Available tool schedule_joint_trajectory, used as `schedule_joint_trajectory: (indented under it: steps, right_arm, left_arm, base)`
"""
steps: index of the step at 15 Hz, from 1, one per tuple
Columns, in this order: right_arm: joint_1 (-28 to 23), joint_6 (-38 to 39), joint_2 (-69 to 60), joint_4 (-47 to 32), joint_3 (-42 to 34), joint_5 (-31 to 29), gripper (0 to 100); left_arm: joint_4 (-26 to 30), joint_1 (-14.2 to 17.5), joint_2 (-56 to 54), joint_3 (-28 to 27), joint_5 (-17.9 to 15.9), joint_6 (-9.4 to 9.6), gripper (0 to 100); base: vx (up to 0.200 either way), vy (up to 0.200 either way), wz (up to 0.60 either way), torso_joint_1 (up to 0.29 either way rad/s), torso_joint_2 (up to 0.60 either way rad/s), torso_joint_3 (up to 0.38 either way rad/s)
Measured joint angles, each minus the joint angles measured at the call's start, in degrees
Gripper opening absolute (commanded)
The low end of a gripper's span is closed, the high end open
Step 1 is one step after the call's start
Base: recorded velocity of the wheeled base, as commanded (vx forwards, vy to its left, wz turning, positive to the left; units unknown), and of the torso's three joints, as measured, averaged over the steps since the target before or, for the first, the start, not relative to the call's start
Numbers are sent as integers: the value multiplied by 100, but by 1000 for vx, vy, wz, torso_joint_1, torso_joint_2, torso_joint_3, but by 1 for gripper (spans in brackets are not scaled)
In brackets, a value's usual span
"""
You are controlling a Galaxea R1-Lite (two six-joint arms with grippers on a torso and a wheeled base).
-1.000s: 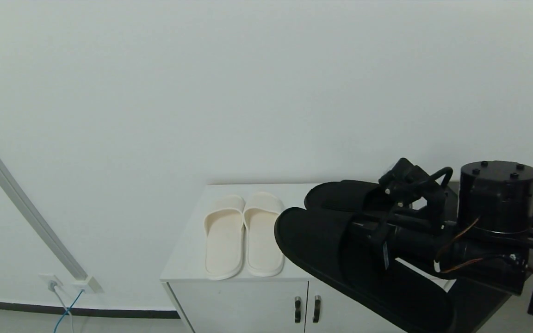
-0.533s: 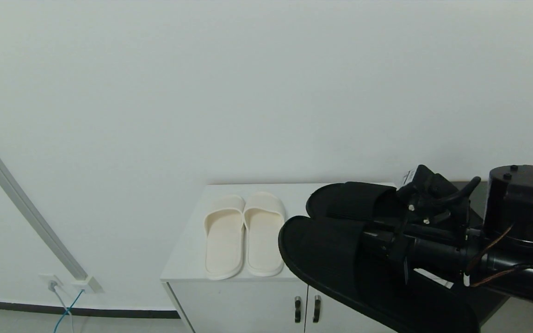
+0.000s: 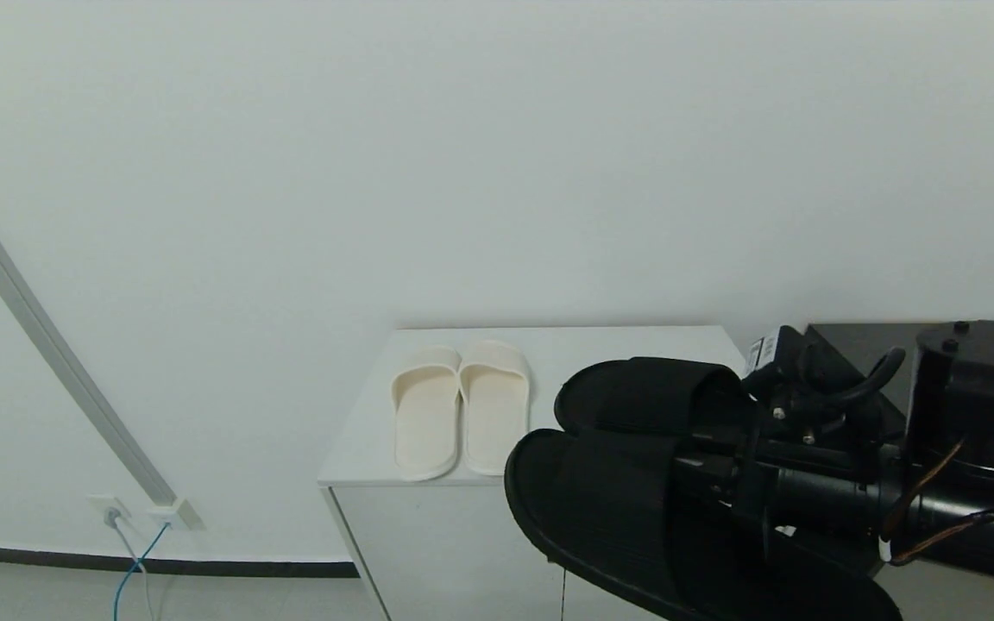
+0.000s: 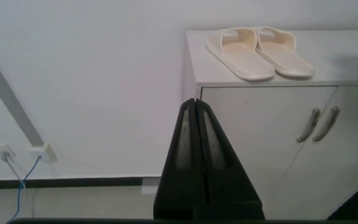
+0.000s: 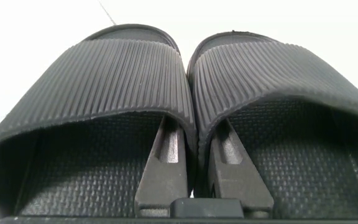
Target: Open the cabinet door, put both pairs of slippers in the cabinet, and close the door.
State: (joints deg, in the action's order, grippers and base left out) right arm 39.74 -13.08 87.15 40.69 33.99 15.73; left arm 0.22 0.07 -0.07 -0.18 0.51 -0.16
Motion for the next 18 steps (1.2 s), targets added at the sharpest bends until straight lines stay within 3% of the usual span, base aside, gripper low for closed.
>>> schedule_joint_trajectory:
  steps: [18]
  right_arm:
    - [166,99,55,33,-391,-11,0]
  left_arm:
    - [0,0,0,2,0,0,0]
  base:
    - [0,0,0,0,0,0]
